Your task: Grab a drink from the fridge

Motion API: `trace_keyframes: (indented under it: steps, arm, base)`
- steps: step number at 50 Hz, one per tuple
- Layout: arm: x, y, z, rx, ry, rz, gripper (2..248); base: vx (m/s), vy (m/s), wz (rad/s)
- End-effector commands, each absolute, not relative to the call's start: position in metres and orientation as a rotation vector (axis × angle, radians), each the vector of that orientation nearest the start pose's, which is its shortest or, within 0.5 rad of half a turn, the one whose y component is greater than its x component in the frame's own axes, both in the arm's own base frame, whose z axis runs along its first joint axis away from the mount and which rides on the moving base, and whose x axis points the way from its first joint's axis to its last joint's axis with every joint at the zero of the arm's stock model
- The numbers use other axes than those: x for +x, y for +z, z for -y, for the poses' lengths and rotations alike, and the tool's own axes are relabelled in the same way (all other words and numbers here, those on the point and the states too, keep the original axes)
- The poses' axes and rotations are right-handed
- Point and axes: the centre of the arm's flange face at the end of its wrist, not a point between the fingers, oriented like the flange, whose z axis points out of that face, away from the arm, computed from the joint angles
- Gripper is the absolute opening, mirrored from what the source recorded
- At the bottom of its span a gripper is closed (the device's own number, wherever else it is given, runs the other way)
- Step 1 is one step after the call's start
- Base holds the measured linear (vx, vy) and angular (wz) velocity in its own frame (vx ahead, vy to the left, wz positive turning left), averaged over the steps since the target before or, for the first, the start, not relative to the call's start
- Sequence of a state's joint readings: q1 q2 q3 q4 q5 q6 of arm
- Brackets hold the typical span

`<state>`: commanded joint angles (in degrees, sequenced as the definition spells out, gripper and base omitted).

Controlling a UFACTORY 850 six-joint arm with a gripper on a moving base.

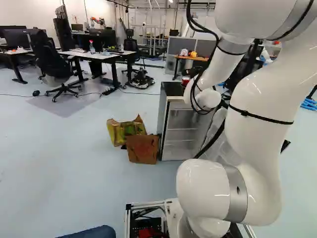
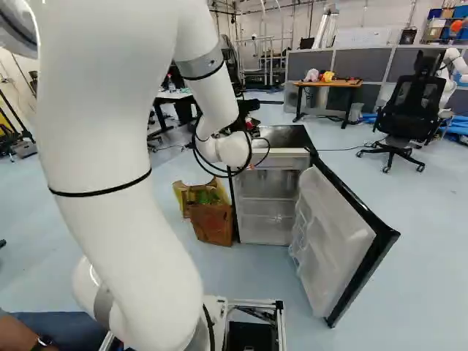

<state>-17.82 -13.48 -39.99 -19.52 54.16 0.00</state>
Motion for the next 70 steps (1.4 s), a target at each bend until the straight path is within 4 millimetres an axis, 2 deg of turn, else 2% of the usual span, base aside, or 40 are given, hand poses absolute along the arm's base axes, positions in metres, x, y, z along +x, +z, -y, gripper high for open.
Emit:
trace_keyframes:
  steps: [70]
  arm:
    - [0.594, 0.39, 0.144, -2.583, -1.999, 0.069, 94]
  base:
    - [0.0, 0.0, 0.0]
